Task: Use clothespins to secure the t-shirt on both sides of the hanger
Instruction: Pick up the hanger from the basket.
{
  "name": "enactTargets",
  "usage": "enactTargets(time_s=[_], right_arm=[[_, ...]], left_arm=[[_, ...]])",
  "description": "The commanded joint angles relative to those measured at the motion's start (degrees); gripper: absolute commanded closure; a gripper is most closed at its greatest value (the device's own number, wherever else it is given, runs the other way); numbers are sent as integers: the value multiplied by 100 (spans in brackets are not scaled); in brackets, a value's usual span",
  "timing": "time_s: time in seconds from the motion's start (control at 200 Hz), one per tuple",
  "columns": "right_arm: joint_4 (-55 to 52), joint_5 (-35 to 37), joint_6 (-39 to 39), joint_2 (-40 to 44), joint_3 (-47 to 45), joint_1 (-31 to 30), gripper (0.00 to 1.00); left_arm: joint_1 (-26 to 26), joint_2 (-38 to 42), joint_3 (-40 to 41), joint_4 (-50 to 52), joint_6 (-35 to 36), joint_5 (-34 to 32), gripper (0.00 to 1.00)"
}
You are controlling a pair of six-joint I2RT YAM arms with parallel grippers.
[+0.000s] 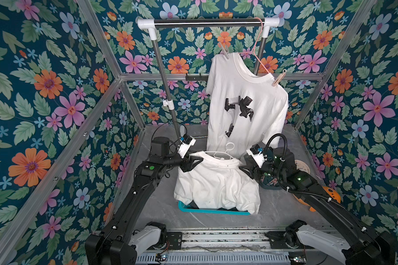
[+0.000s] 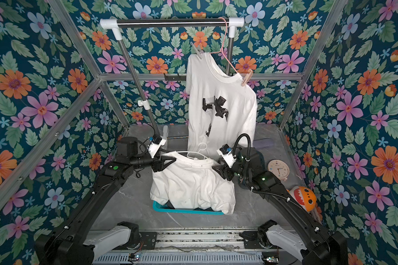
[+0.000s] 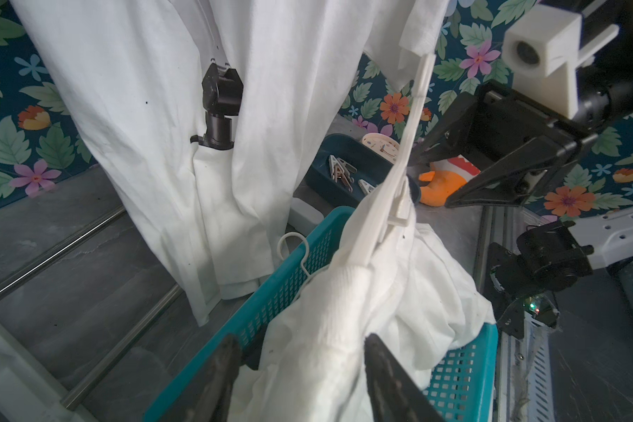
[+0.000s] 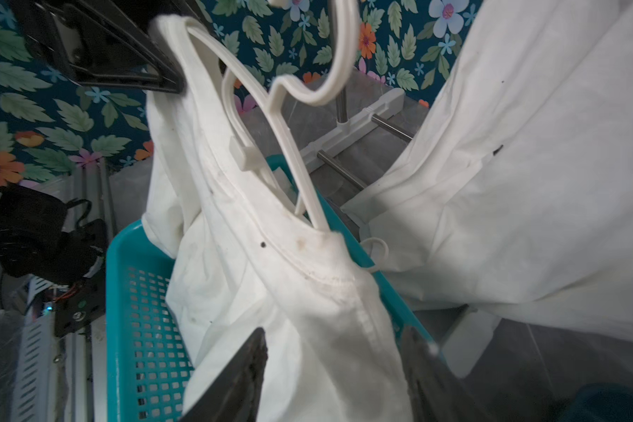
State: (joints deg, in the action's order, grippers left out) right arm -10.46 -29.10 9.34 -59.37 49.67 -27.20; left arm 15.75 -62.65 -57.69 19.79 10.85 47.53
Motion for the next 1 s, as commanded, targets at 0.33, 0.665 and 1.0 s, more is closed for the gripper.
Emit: enactTargets(time_s=[0.33, 0.665, 1.0], right_arm=[[242, -1517, -152, -987, 524, 159, 47], [378, -1681, -315, -873, 393, 158, 87], [713, -756, 296, -332, 38, 154, 100]], left_arm=[[7, 596, 450, -945, 185, 297, 100], [10, 604, 452, -990, 204, 295, 94], [-1, 326, -27, -374, 426, 399, 39]])
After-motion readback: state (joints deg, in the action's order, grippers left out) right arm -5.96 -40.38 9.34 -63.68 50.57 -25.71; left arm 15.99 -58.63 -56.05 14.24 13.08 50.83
